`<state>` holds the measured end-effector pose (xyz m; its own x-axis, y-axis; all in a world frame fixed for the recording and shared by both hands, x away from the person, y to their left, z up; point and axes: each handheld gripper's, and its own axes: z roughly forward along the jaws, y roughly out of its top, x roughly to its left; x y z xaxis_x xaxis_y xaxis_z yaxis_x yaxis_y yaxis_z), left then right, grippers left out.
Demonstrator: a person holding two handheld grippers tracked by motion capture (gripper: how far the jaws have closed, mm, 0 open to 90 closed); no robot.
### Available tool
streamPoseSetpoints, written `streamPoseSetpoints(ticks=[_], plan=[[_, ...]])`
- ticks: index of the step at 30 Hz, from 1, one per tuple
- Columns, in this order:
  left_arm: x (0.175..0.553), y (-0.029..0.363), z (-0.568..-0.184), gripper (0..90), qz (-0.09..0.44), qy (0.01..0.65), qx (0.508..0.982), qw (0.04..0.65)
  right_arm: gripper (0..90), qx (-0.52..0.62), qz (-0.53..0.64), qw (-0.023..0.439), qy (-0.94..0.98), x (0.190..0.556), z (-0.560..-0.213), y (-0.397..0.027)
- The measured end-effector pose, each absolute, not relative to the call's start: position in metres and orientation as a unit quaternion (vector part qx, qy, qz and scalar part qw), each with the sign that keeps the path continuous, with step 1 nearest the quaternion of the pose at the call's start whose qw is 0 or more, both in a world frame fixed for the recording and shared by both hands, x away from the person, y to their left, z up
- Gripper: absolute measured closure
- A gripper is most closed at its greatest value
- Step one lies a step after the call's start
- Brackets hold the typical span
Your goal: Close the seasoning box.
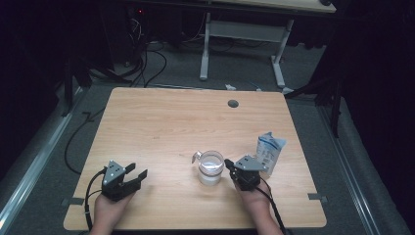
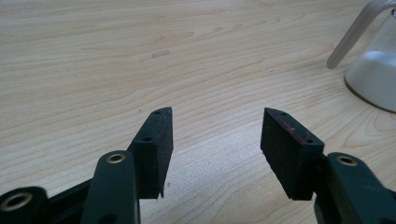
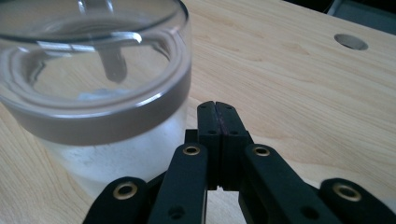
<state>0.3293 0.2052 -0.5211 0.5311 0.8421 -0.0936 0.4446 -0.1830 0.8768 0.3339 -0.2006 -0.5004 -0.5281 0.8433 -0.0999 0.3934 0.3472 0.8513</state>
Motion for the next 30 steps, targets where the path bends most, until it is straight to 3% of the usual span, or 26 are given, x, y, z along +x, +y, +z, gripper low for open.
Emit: streamPoseSetpoints(ticks=[30], plan=[[0.329, 0.203, -0.521, 44.5, 0.209, 0.430, 0.744, 0.466, 90.0, 0.377, 0.425, 0.278, 0.775, 0.302, -0.493, -0.187]])
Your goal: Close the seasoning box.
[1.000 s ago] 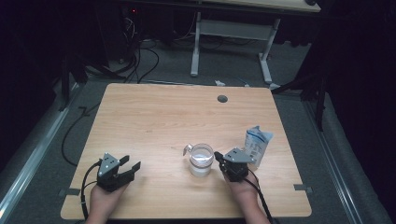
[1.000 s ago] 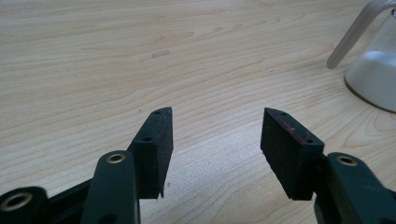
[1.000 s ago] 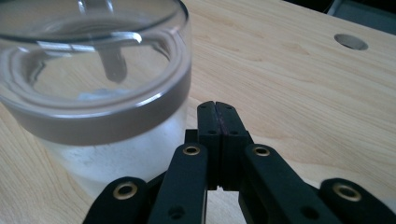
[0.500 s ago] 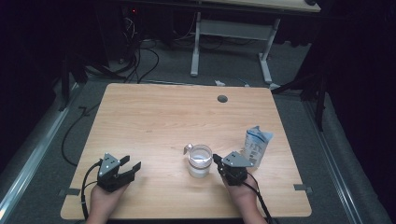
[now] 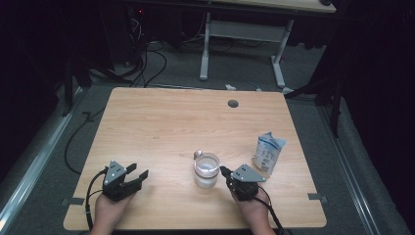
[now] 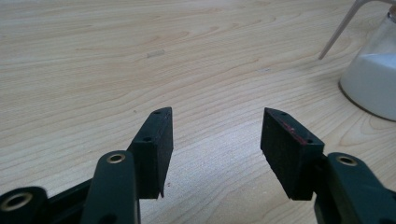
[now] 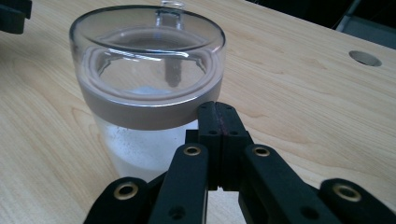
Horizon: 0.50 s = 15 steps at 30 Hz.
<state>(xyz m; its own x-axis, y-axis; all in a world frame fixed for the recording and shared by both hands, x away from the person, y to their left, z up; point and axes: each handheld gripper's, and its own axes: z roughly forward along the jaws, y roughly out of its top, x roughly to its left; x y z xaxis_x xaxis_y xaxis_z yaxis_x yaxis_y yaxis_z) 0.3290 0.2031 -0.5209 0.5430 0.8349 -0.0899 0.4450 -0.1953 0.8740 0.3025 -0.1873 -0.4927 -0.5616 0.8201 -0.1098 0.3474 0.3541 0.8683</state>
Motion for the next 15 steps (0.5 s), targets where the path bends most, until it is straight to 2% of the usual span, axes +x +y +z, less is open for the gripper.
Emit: streamPoseSetpoints(ticks=[15], plan=[[0.328, 0.202, -0.520, 44.6, 0.208, 0.427, 0.744, 0.470, 89.7, 0.363, 0.431, 0.271, 0.781, 0.295, -0.496, -0.178]])
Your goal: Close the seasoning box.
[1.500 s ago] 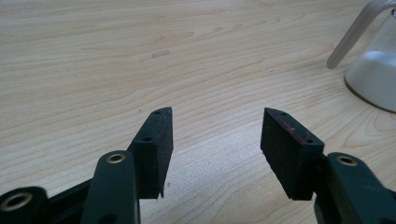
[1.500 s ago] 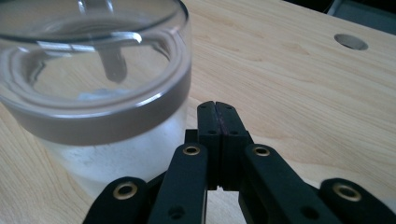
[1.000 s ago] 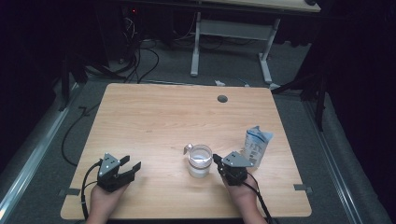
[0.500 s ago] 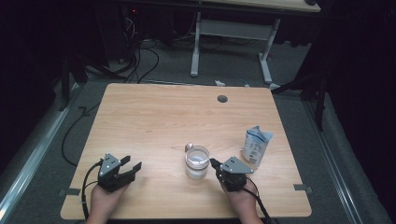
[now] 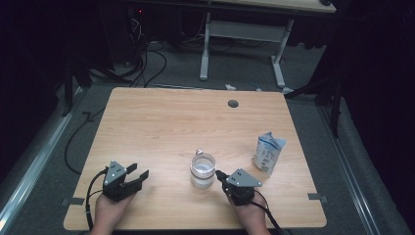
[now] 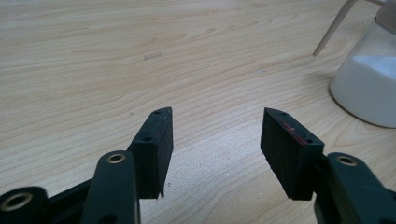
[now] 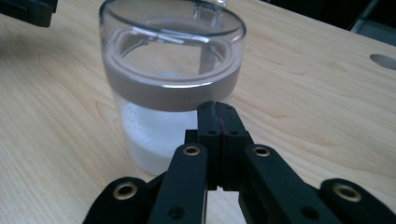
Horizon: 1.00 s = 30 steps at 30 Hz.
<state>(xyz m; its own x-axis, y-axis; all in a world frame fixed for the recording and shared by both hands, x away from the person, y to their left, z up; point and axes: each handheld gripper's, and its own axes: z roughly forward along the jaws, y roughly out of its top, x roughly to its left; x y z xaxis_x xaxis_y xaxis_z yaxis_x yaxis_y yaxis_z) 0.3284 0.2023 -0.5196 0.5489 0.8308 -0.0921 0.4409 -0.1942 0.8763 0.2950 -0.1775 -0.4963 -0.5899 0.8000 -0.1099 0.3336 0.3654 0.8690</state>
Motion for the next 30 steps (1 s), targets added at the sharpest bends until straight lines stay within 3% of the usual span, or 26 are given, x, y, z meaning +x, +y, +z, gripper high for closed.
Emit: streamPoseSetpoints(ticks=[7, 30], plan=[[0.328, 0.202, -0.520, 44.5, 0.206, 0.427, 0.744, 0.471, 89.7, 0.374, 0.427, 0.276, 0.776, 0.311, -0.498, -0.181], [0.327, 0.197, -0.519, 44.4, 0.207, 0.421, 0.748, 0.469, 88.8, 0.352, 0.436, 0.272, 0.782, 0.293, -0.500, -0.172]])
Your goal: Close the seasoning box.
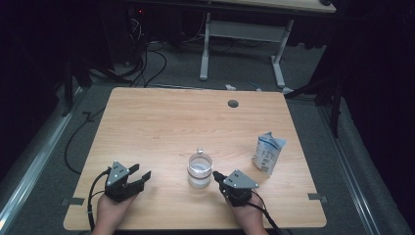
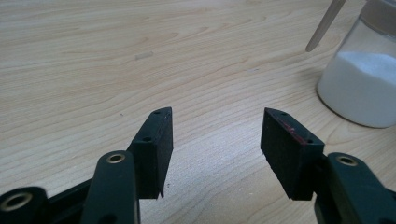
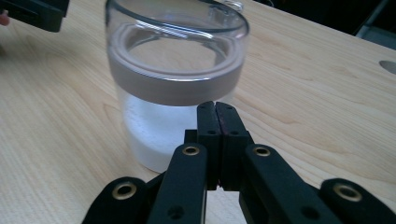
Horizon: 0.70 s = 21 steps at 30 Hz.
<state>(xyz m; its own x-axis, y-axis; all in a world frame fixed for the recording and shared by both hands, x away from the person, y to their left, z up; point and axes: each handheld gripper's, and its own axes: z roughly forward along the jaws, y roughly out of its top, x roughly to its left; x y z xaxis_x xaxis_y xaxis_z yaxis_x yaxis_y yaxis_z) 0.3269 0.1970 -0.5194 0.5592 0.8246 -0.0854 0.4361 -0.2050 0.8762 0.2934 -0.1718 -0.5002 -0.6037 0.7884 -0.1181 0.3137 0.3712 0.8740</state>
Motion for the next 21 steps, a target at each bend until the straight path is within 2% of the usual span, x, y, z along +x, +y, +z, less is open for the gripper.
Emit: streamPoseSetpoints(ticks=[11, 13, 18, 21], plan=[[0.329, 0.206, -0.518, 44.4, 0.214, 0.438, 0.736, 0.470, 83.1, 0.397, 0.415, 0.287, 0.766, 0.306, -0.507, -0.220], [0.330, 0.209, -0.517, 44.4, 0.219, 0.440, 0.733, 0.469, 80.0, 0.408, 0.413, 0.287, 0.762, 0.306, -0.510, -0.231], [0.332, 0.217, -0.515, 44.5, 0.233, 0.451, 0.728, 0.460, 63.5, 0.437, 0.416, 0.270, 0.750, 0.307, -0.515, -0.257], [0.332, 0.225, -0.515, 44.4, 0.241, 0.462, 0.721, 0.457, 59.2, 0.441, 0.419, 0.269, 0.747, 0.306, -0.516, -0.270]])
